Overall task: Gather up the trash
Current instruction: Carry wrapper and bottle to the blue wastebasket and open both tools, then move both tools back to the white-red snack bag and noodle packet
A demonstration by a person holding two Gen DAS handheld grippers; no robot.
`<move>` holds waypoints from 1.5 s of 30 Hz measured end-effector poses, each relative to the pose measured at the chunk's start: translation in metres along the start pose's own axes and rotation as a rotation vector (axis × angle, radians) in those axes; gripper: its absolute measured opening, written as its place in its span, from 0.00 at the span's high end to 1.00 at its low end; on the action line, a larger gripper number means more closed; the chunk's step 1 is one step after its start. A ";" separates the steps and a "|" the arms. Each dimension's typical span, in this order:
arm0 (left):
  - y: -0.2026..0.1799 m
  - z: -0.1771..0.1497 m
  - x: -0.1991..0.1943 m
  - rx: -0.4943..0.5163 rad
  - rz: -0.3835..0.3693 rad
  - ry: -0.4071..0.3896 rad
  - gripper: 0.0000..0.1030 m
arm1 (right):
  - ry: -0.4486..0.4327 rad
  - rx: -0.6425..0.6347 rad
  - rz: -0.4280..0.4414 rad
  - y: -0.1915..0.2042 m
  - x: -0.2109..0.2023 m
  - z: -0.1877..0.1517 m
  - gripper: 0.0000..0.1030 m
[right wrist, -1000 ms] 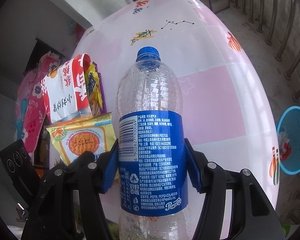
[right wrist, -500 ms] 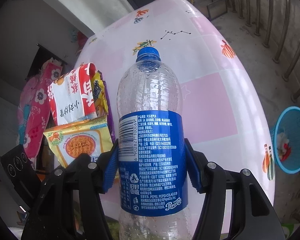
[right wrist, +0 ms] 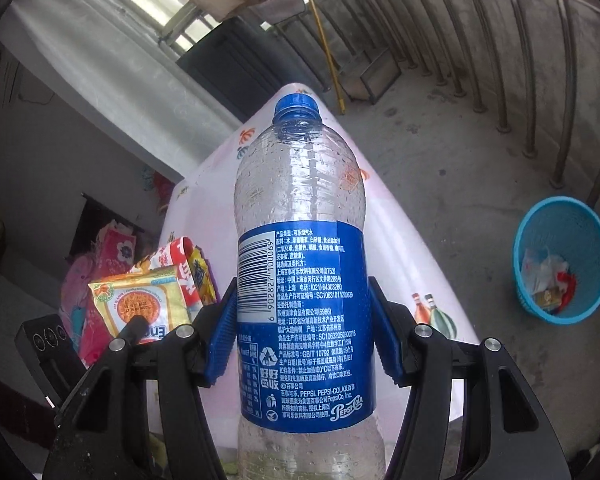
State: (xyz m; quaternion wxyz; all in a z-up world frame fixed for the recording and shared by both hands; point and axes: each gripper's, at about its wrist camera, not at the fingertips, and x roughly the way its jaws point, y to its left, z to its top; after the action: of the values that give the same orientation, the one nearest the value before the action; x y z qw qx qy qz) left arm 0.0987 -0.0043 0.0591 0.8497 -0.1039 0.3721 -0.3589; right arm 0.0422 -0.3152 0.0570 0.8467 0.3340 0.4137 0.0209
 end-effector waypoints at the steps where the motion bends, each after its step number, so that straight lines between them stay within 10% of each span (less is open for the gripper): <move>1: -0.009 0.005 0.008 0.017 -0.021 0.022 0.96 | -0.024 0.031 -0.009 -0.012 -0.008 0.000 0.46; 20: -0.195 0.017 0.289 0.329 -0.160 0.542 0.96 | -0.124 0.661 -0.046 -0.249 -0.015 -0.018 0.43; 23: -0.209 0.017 0.352 0.284 -0.153 0.590 0.60 | -0.141 0.698 -0.050 -0.284 -0.001 -0.005 0.26; 25: -0.214 0.013 0.377 0.269 -0.129 0.595 0.53 | -0.141 0.744 -0.103 -0.307 0.007 -0.003 0.26; 45: -0.188 0.011 0.269 0.264 -0.183 0.438 0.53 | -0.204 0.636 -0.162 -0.265 -0.031 -0.038 0.27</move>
State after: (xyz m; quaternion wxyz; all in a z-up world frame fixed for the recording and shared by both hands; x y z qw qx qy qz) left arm 0.1315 -0.3255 0.0005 0.7191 0.0549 0.4862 -0.4935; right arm -0.0689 -0.5098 -0.0925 0.7362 0.5476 0.3377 -0.2099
